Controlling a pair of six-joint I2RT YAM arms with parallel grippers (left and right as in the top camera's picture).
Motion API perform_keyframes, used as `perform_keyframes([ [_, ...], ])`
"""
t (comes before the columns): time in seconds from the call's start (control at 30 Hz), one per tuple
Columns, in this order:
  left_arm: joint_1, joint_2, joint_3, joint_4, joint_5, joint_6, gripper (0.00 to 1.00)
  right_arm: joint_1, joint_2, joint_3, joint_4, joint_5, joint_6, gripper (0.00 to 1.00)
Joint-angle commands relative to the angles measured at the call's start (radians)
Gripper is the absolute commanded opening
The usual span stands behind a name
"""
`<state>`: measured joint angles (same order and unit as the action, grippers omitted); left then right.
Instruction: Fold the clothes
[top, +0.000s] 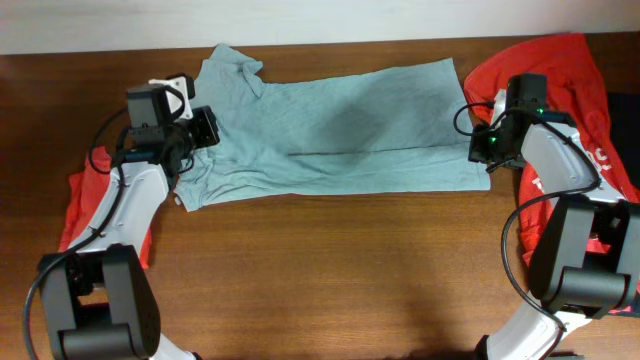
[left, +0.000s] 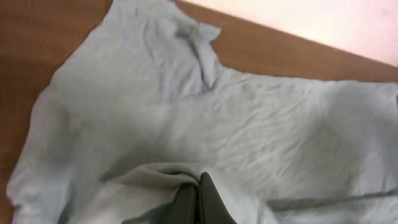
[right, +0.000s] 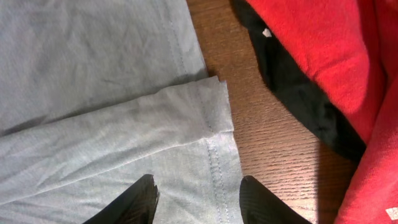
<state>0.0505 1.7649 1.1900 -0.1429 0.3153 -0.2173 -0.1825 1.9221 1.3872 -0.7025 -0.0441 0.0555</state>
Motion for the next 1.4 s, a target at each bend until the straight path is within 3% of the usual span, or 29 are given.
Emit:
perform_keyframes([
  [0.0, -0.015, -0.017, 0.006, 0.004, 0.017, -0.021, 0.04, -0.008, 0.004, -0.005, 0.002, -0.005, 0.001, 0.49],
  [0.1, -0.025, -0.010, 0.006, -0.011, -0.004, -0.021, 0.11, -0.008, 0.004, -0.005, 0.003, -0.005, 0.001, 0.49],
  [0.27, -0.026, -0.009, 0.006, -0.034, -0.005, -0.021, 0.36, -0.008, 0.004, -0.005, 0.003, -0.005, 0.001, 0.49],
  [0.57, -0.027, -0.009, 0.006, -0.183, -0.063, -0.020, 0.38, -0.008, 0.004, -0.005, 0.002, -0.005, 0.001, 0.49],
  [0.9, -0.031, -0.009, 0.014, -0.159, -0.059, -0.012, 0.31, -0.008, 0.002, -0.005, -0.031, -0.089, 0.000, 0.49],
  [0.97, -0.028, -0.009, 0.057, -0.220, -0.042, -0.002, 0.31, -0.008, -0.010, 0.019, -0.065, -0.088, -0.022, 0.55],
  [1.0, -0.028, -0.009, 0.087, -0.255, -0.042, 0.029, 0.34, -0.008, -0.018, 0.042, -0.087, -0.087, -0.026, 0.59],
  [1.07, -0.029, -0.007, 0.205, -0.358, -0.043, 0.097, 0.53, -0.006, -0.043, 0.143, -0.161, -0.088, -0.027, 0.67],
  [1.1, -0.029, -0.005, 0.248, -0.390, -0.043, 0.111, 0.58, -0.005, -0.050, 0.179, -0.185, -0.092, -0.034, 0.69],
  [1.27, -0.029, 0.026, 0.502, -0.550, -0.046, 0.136, 0.99, 0.026, -0.059, 0.462, -0.375, -0.111, -0.114, 0.97],
  [1.37, -0.028, 0.089, 0.637, -0.597, -0.046, 0.137, 0.99, 0.047, -0.059, 0.575, -0.409, -0.109, -0.168, 0.99],
])
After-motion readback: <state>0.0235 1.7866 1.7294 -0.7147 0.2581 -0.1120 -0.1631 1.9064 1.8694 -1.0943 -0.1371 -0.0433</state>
